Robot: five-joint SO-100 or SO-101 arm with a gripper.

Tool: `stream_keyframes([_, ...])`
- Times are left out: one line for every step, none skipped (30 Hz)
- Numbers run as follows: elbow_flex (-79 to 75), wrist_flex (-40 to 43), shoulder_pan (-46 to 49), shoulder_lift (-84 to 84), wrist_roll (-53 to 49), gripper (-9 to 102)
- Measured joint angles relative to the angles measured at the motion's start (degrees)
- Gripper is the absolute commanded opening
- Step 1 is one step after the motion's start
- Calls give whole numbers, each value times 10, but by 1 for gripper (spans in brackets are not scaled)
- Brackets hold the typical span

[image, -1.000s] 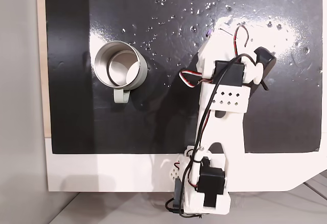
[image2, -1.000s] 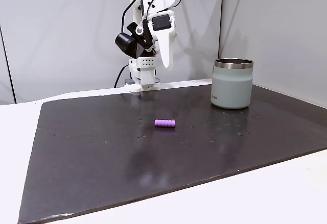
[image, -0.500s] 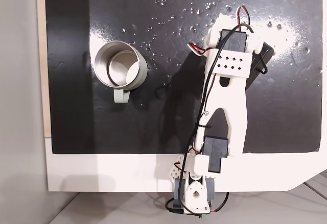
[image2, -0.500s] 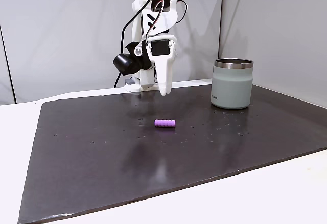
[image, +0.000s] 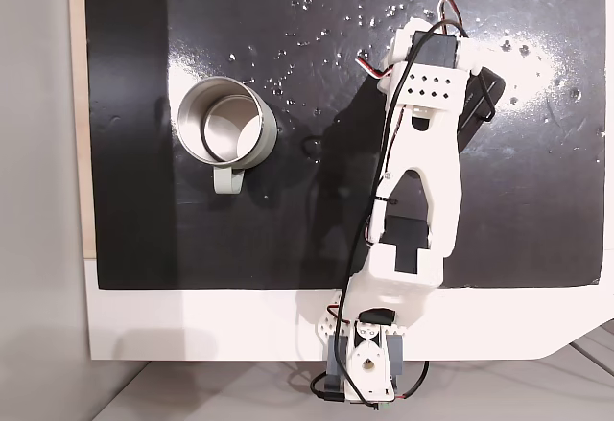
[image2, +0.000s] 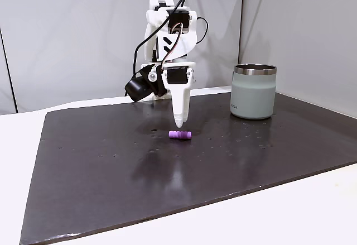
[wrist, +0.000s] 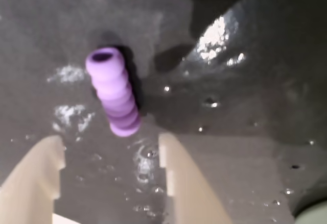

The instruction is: Grasp a pengrip and put it in the cup.

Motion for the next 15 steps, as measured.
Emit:
stream_keyframes([-7,0,2,-10,0,18])
stream_keyframes([-12,-1,2,-18,0,18])
stream_keyframes([-18,-1,3,-24,0,18])
stream_keyframes([-24,0,3,-32,0,17])
stream_keyframes([-29,0,3,-39,0,17])
stream_keyframes([-33,-2,2,-45,0,17])
stream_keyframes([-37,-3,2,-54,0,17])
stream_keyframes([-42,-3,2,-62,0,17])
stream_keyframes([-47,-1,2,-69,0,17])
stream_keyframes([-50,0,2,-76,0,17])
stream_keyframes([-53,2,3,-83,0,17])
stream_keyframes([-56,3,3,-86,0,17])
stream_keyframes([-59,4,4,-89,-1,16])
stream_keyframes([-62,5,4,-94,-1,14])
stream_keyframes([-65,6,4,-97,-1,11])
